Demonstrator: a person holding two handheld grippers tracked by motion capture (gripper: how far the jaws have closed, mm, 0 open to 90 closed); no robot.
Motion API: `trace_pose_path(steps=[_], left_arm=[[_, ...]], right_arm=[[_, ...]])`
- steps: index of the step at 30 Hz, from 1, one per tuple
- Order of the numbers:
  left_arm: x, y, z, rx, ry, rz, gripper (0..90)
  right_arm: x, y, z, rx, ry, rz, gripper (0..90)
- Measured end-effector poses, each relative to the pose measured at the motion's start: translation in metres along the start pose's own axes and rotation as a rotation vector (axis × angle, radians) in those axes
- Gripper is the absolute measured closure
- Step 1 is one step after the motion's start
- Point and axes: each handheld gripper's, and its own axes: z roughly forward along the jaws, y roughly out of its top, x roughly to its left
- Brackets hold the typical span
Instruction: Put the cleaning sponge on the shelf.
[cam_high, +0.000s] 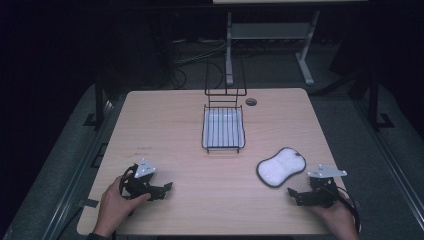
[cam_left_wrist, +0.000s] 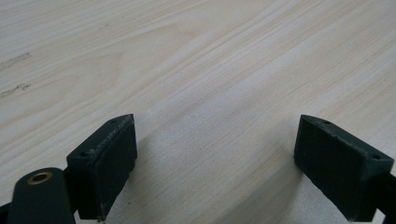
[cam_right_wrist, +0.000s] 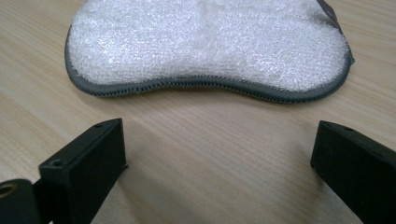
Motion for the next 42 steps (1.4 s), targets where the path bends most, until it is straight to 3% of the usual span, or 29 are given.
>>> trace_pose_path(steps=[5, 6, 10, 12, 18, 20, 21, 22, 28, 42], left_arm=[[0.0, 0.0, 0.0, -0.001, 0.0, -0.001, 12.5], [0.0, 0.0, 0.0, -0.001, 0.0, -0.002, 12.6], [0.0, 0.0, 0.0, -0.001, 0.0, -0.002, 12.6], [0.0, 0.0, 0.0, -0.001, -0.001, -0.001, 12.6], [0.0, 0.0, 0.0, -0.001, -0.001, -0.001, 12.6], [0.0, 0.0, 0.0, -0.001, -0.001, -0.001, 12.6], [0.0, 0.0, 0.0, -0.001, -0.001, 0.0, 12.6], [0.0, 0.0, 0.0, -0.001, -0.001, 0.0, 12.6], [0.0, 0.0, 0.0, -0.001, -0.001, 0.0, 12.6], [0.0, 0.0, 0.0, -0.001, -0.001, -0.001, 12.6]], right_arm=[[0.001, 0.0, -0.001, 0.004, -0.002, 0.005, 5.3], [0.001, 0.002, -0.003, 0.015, -0.006, 0.006, 13.5], [0.0, 0.004, -0.006, 0.031, -0.004, 0.012, 17.9], [0.0, 0.005, -0.009, 0.035, 0.004, 0.018, 24.3], [-0.003, 0.014, -0.022, -0.02, 0.027, 0.015, 56.1], [-0.006, 0.02, -0.026, -0.03, 0.041, 0.027, 74.7], [-0.006, 0.02, -0.026, -0.03, 0.041, 0.027, 74.7], [-0.007, 0.024, -0.028, -0.043, 0.034, 0.021, 86.9], [-0.015, 0.034, -0.027, -0.04, 0.012, 0.05, 89.9], [-0.041, 0.048, -0.004, 0.005, -0.049, 0.107, 90.0]])
